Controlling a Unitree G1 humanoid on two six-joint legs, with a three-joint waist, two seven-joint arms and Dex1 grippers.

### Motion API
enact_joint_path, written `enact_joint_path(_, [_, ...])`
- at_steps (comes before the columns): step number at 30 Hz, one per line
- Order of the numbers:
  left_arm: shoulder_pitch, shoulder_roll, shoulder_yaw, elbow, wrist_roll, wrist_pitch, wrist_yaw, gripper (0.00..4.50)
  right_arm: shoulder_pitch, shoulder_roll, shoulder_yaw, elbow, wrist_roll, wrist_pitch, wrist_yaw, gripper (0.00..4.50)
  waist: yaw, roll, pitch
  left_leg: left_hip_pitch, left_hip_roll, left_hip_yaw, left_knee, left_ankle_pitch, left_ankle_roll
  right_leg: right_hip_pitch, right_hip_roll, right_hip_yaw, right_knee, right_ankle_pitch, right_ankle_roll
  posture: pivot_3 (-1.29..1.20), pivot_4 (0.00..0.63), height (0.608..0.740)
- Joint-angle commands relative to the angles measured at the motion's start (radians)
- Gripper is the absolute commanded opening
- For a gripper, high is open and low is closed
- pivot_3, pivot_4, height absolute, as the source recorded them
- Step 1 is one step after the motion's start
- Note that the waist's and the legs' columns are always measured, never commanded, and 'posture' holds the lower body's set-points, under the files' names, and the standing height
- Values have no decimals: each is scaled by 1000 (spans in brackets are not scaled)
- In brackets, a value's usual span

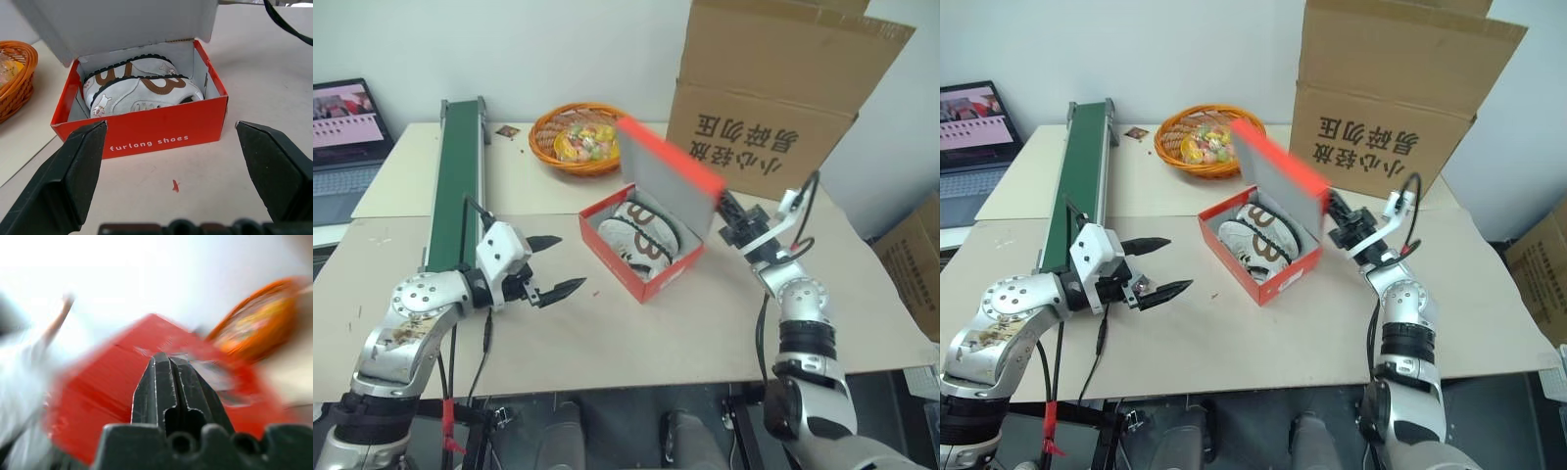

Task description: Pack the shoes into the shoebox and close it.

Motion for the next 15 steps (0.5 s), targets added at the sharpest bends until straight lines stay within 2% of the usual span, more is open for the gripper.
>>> enact_joint_path(1, [-12,5,15,-14,6,-10,9,4500,62,-170,240,-194,-169,29,97,26,1,0,0,0,0,0,0,0,0,0,0,0,0,-1,0,0,150,728])
enact_joint_path(3, [-8,2,11,-17,8,-9,11,4500,14,-200,291,-115,-318,-44,3,26,5,0,0,0,0,0,1,0,0,0,0,0,-1,-3,4,0,150,728])
enact_joint_path(5, [-4,-2,7,-21,8,-8,14,4500,-75,-175,271,27,-425,-120,-139,26,4,0,0,1,0,0,2,0,-1,-3,-1,-1,-2,-2,3,0,150,728])
enact_joint_path(8, [-4,-6,3,-19,11,-9,16,4500,-200,-111,204,201,-485,-205,-294,26,3,0,0,0,0,0,2,0,-1,-3,-1,0,-2,-1,3,0,150,728])
enact_joint_path(11, [-4,-10,0,-18,13,-9,16,4500,-275,-44,163,274,-485,-271,-340,26,4,0,0,-1,0,0,-1,0,0,-2,0,0,-1,1,6,0,150,728])
enact_joint_path(15, [-7,-14,-3,-18,16,-9,17,4500,-325,47,214,323,-538,-308,-346,26,4,0,0,-1,0,0,-1,2,4,-2,1,-1,1,1,4,0,150,728])
